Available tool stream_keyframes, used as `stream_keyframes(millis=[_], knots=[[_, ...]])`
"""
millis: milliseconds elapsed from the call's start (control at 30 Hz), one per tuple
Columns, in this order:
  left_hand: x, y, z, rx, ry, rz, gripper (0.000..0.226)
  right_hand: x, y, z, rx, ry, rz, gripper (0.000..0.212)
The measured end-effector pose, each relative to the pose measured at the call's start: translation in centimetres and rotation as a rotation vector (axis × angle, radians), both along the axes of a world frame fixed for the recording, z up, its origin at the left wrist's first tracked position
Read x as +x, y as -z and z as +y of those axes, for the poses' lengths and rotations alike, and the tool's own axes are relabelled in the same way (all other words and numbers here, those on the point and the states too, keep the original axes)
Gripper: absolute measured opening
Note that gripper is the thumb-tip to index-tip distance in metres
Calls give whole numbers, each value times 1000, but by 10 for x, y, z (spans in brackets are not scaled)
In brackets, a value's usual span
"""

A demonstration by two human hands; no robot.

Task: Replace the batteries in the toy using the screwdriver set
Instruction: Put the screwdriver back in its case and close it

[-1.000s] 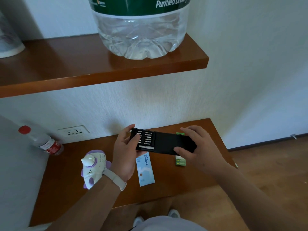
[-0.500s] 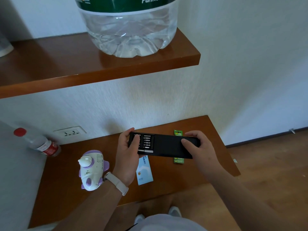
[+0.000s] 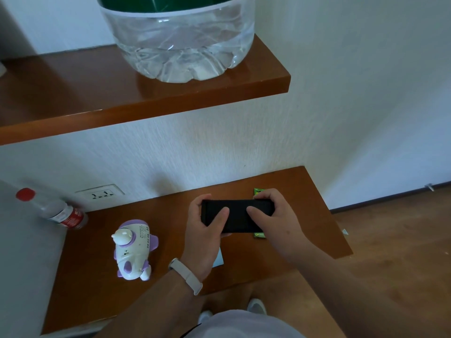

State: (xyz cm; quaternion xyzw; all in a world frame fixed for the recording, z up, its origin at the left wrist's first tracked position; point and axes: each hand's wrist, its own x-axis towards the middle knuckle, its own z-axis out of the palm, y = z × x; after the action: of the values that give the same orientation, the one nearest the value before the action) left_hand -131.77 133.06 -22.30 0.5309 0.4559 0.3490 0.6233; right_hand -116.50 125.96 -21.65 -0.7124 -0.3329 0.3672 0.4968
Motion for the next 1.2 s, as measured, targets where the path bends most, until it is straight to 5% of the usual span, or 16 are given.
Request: stream_keyframes(millis=[333, 600, 800, 1200], knots=[[4, 1, 12, 3, 8, 7, 43, -12, 15, 17, -30, 54, -256, 21], [-13, 21, 35, -114, 14, 9, 56, -8, 25, 13, -169, -174, -197, 13], [-22, 39, 45, -379, -85, -124, 28, -18, 46, 18, -284, -224, -125, 21], [-46, 86, 36, -407, 85, 247, 23, -48, 99, 41, -485, -458, -103, 22]])
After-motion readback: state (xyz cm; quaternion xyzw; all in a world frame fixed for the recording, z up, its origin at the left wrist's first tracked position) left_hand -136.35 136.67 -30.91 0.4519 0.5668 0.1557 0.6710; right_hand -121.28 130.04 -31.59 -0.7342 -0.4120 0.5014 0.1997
